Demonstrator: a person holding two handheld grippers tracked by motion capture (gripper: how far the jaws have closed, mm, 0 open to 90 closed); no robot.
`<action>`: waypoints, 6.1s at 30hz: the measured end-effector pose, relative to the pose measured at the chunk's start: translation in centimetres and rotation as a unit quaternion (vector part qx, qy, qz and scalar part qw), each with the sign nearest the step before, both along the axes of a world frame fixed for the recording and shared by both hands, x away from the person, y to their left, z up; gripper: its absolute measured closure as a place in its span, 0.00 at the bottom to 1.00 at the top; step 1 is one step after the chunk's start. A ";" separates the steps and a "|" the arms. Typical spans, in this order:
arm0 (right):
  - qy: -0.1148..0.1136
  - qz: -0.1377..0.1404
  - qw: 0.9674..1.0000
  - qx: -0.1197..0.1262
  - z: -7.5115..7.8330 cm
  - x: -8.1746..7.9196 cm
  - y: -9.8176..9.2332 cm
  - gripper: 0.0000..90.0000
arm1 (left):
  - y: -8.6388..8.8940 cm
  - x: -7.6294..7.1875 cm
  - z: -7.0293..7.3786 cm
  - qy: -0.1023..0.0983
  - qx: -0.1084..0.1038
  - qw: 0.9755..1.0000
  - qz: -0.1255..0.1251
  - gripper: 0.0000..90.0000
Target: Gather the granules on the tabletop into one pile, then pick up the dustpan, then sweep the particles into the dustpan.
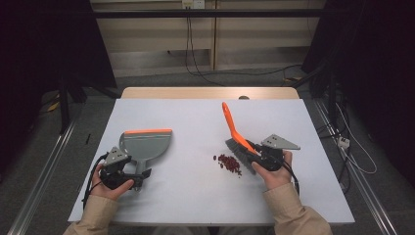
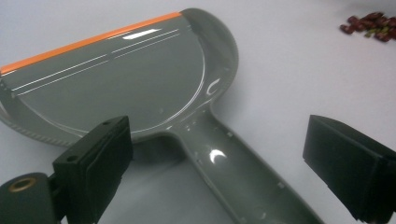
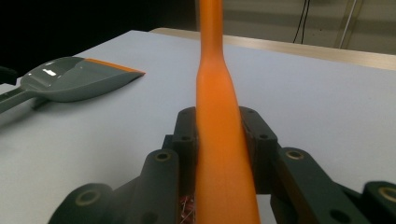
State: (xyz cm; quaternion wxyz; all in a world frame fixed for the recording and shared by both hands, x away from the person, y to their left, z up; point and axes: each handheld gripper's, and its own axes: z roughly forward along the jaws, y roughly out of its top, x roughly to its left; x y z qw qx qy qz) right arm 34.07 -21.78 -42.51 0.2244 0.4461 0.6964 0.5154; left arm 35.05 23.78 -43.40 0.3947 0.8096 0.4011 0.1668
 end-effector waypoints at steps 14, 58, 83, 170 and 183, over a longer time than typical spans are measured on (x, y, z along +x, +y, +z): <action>0.002 -0.013 1.000 -0.003 -0.2 -0.1 -0.8 0.79 | 2.0 0.6 -0.1 0.028 0.010 0.998 0.048 0.16; 0.033 -0.049 0.998 -0.028 -1.3 0.7 -3.3 0.79 | 0.5 2.6 1.9 0.074 0.038 0.993 -0.079 0.71; 0.027 -0.046 0.996 -0.065 -1.4 0.6 -1.6 0.79 | -7.6 -1.2 1.6 0.103 0.079 0.955 -0.268 0.71; 0.007 -0.019 0.998 -0.059 -1.9 -2.1 6.7 0.78 | -11.3 -0.8 0.2 0.143 0.093 0.946 -0.276 0.70; 0.001 -0.010 0.999 -0.042 -1.7 -2.3 7.8 0.78 | -11.2 -0.7 0.2 0.144 0.089 0.947 -0.274 0.70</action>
